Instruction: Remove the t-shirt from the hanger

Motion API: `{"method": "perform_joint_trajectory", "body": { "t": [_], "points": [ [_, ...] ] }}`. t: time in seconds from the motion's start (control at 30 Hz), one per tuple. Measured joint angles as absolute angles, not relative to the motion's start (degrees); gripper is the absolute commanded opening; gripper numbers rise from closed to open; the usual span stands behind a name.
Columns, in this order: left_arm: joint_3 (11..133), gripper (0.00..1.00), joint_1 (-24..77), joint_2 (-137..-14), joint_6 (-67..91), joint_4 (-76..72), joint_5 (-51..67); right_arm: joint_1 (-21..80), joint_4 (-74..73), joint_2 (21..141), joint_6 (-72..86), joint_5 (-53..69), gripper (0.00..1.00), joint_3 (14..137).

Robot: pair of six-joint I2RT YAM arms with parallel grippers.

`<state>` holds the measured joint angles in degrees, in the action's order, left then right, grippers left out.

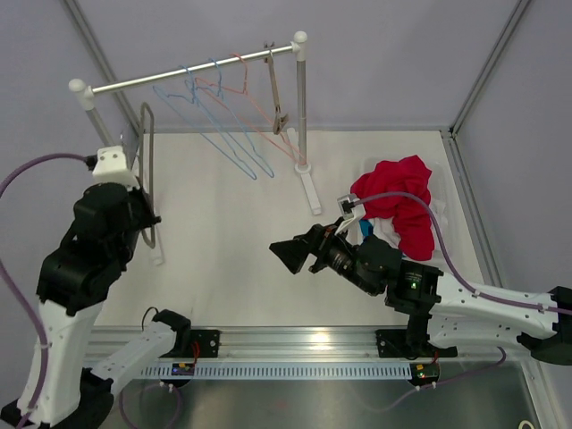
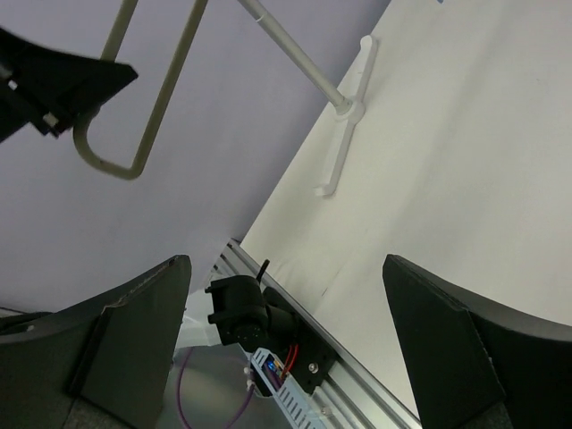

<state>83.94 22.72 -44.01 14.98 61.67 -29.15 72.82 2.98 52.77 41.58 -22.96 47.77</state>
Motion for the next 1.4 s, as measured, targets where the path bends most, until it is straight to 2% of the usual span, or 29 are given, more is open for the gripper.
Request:
{"method": "perform_joint_trajectory", "body": {
  "t": [0.27, 0.4, 0.77, 1.03, 1.4],
  "points": [
    [85.2, 0.0, 20.7, -56.6, 13.1, 54.4, -28.6, 72.8, 2.9, 53.4, 40.9, -20.8, 0.98, 47.8],
    [87.2, 0.0, 13.0, -59.3, 13.2, 52.0, -23.3, 72.8, 3.2, 52.9, 40.9, -20.3, 0.98, 47.2],
    [95.6, 0.0, 1.0, -67.4, 13.8, 48.8, -7.0, 72.8, 3.2, 52.9, 39.6, -20.3, 0.98, 46.3],
    [100.4, 0.0, 0.7, -72.9, 13.8, 48.3, -2.8, 72.8, 3.2, 53.8, 37.7, -20.2, 0.98, 46.2],
    [100.8, 0.0, 0.7, -78.4, 13.7, 47.8, -3.3, 72.8, 3.3, 55.2, 36.6, -20.0, 0.98, 46.2]
  ]
}}
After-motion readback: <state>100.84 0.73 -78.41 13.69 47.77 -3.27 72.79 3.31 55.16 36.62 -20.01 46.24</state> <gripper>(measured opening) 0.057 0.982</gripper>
